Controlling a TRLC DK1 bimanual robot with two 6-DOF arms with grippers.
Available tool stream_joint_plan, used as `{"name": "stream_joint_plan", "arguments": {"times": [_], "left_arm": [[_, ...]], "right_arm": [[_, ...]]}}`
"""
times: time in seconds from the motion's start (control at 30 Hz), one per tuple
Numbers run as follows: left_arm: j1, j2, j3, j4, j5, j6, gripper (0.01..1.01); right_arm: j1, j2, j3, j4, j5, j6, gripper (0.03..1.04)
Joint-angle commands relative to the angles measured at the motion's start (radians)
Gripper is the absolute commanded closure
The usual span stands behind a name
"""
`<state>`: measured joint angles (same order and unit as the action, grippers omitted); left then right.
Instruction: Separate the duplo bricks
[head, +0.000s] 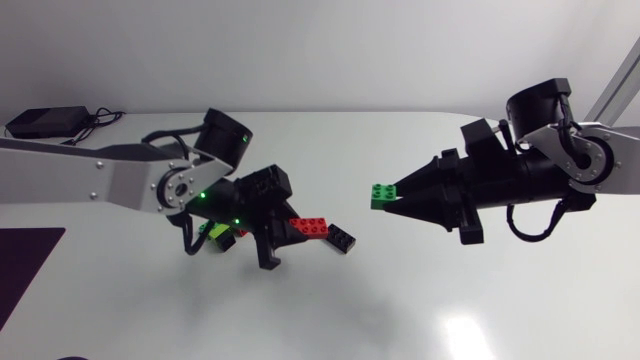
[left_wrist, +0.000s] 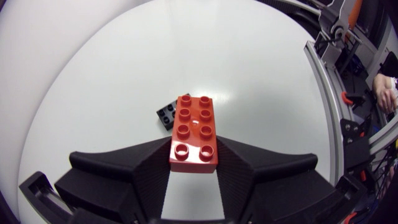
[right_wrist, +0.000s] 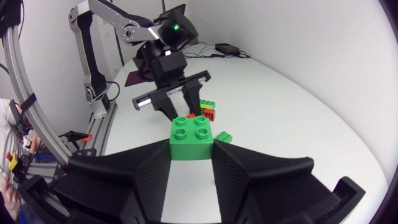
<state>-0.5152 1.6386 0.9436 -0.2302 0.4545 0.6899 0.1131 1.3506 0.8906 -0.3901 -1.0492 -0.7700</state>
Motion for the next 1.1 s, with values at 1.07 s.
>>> {"name": "stream_joint_plan", "arguments": {"times": [1.07], "left_arm": [[-0.105,0.181,-0.189,0.293,-0.211,-0.056,0.264]], "right_arm": [[0.092,0.484,-0.059,0.643,0.449,0.238,0.95]]}}
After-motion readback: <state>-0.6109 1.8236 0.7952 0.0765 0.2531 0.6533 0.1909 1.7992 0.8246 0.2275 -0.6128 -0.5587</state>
